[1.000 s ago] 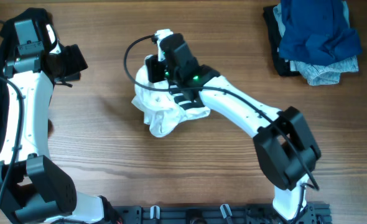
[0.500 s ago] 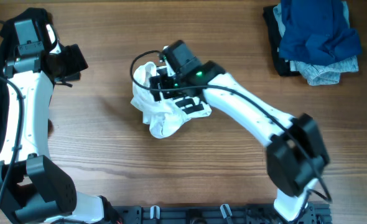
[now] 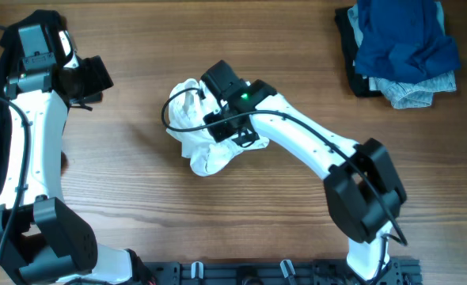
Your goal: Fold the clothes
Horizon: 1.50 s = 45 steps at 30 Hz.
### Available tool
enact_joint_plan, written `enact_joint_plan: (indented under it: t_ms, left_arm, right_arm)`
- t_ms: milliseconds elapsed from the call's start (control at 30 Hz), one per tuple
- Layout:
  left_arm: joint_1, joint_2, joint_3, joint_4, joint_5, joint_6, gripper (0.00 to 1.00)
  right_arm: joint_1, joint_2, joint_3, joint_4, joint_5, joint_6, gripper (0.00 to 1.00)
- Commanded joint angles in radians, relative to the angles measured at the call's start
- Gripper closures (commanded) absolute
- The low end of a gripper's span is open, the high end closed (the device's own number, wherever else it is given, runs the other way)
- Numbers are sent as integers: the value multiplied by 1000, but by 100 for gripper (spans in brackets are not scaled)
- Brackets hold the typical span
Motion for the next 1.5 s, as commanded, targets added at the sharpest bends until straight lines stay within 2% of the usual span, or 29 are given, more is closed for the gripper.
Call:
enact_joint_plan:
  t_ms: [0,133,233,300,533,733,767,800,833,867,933,1067,1167,1300,1467]
  left_arm:
    - [2,10,-2,3,16,5,17]
    - [2,10,-2,3,16,5,17]
    - [2,10,-2,3,16,5,17]
    - [2,10,-2,3,16,5,17]
    - [2,10,-2,3,16,5,17]
    - [2,10,-2,3,16,5,17]
    - [2,10,-2,3,16,5,17]
    - [2,10,-2,3,16,5,17]
    - [2,10,-2,3,16,5,17]
    - [2,10,-2,3,16,5,17]
    - [2,10,-2,3,16,5,17]
    - [2,10,-2,2,32,5,17]
    - [2,10,-2,-12,62,5,17]
    - [2,10,-3,-63,106,18,1]
    - [-5,40,-3,-132,307,127,0]
  right_arm:
    - [11,53,-12,-5,-18,-38,58]
    - [24,51,-11,-21,-29,-47,69]
    - [35,51,-4,-54,-47,-35,89]
    - [48,51,-1,-79,-47,-21,96]
    - [81,51,132,-200,-35,-17,96]
    - [82,51,214,-196,-53,34,95]
    - [82,51,214,-185,-75,33,94]
    - [82,51,214,-177,-102,32,87]
    - [84,52,214,-167,-130,32,72]
    - [85,52,214,-160,-155,31,43]
    - [97,52,214,-147,-222,-9,23]
    - [116,51,214,-166,-261,-18,14]
    - [97,35,214,-173,-139,137,13]
    - [-9,-43,215,-188,32,259,2]
    - [-214,-132,215,-200,17,263,0]
